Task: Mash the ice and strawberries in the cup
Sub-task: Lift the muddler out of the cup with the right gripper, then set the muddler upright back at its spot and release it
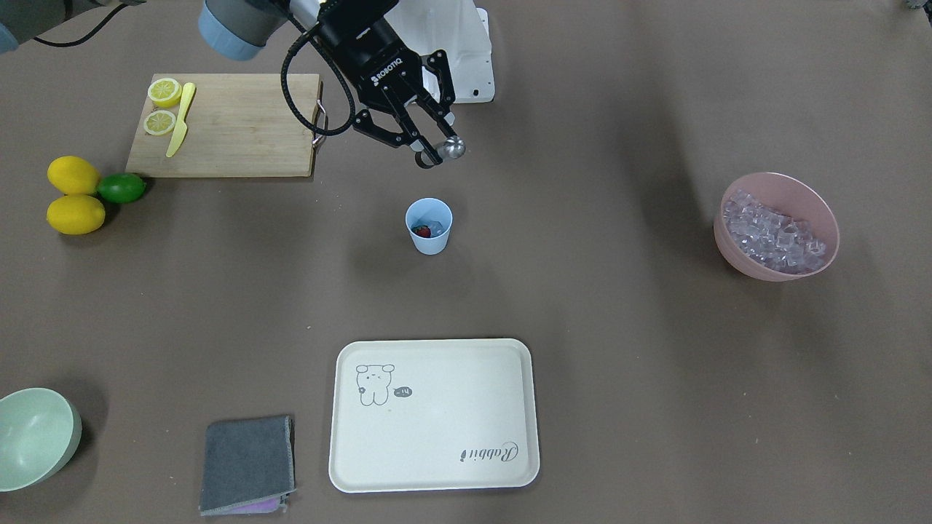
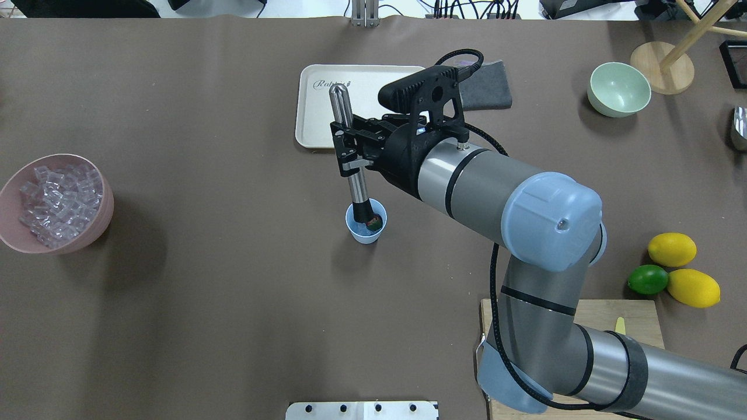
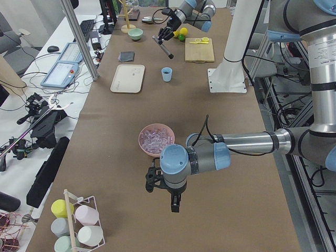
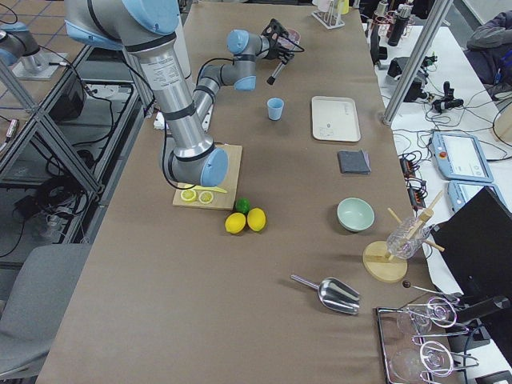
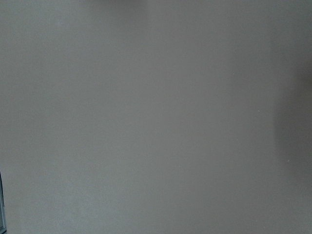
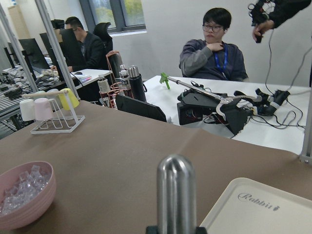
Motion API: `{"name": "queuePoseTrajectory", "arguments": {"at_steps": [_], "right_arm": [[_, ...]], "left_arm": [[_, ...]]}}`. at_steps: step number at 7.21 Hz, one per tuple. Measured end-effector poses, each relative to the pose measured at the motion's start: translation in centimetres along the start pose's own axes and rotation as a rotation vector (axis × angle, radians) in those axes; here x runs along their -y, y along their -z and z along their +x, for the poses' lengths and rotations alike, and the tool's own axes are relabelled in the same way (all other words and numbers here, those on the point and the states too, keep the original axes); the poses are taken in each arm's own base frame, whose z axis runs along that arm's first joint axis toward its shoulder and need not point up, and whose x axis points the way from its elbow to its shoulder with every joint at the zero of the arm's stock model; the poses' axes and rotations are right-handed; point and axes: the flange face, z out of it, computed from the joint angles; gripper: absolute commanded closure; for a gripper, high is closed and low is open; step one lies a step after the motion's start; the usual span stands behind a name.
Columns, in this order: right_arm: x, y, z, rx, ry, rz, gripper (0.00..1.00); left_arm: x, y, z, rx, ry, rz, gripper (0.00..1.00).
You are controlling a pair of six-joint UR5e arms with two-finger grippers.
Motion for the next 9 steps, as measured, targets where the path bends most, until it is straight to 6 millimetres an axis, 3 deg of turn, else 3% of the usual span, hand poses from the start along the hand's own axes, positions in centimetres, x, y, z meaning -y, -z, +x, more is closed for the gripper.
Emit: {"name": "queuePoseTrajectory", "arguments": {"at_steps": [1, 2, 4, 5, 7, 9], "right_arm": [[1.0, 0.2, 0.4, -0.035, -0.137, -0.109, 1.00], [2.8, 0.6, 2.7, -0.092, -0.247, -0.260, 1.00], [6.6, 3.8, 8.0, -0.212, -0.416, -0.520, 1.00], [7.1, 4.9, 9.6, -0.278, -0.483, -0.609, 1.00], [5.9, 5.5, 12.9, -0.428, -0.596, -0.757, 1.00], [1.5, 4.9, 19.7, -0.489, -0.542, -0.849, 1.00]], "left_arm": [[0.0, -0.1, 0.0, 0.000, -0.002, -0.001, 0.01], [0.0, -0.1, 0.0, 0.000, -0.004, -0.002, 0.01], [0.0, -0.1, 0.1, 0.000, -0.009, -0.003, 0.01], [0.0, -0.2, 0.1, 0.000, -0.011, -0.004, 0.01], [0.0, -0.2, 0.2, 0.000, -0.013, -0.005, 0.01], [0.0, -0.2, 0.2, 0.000, -0.015, -0.004, 0.01]]}}
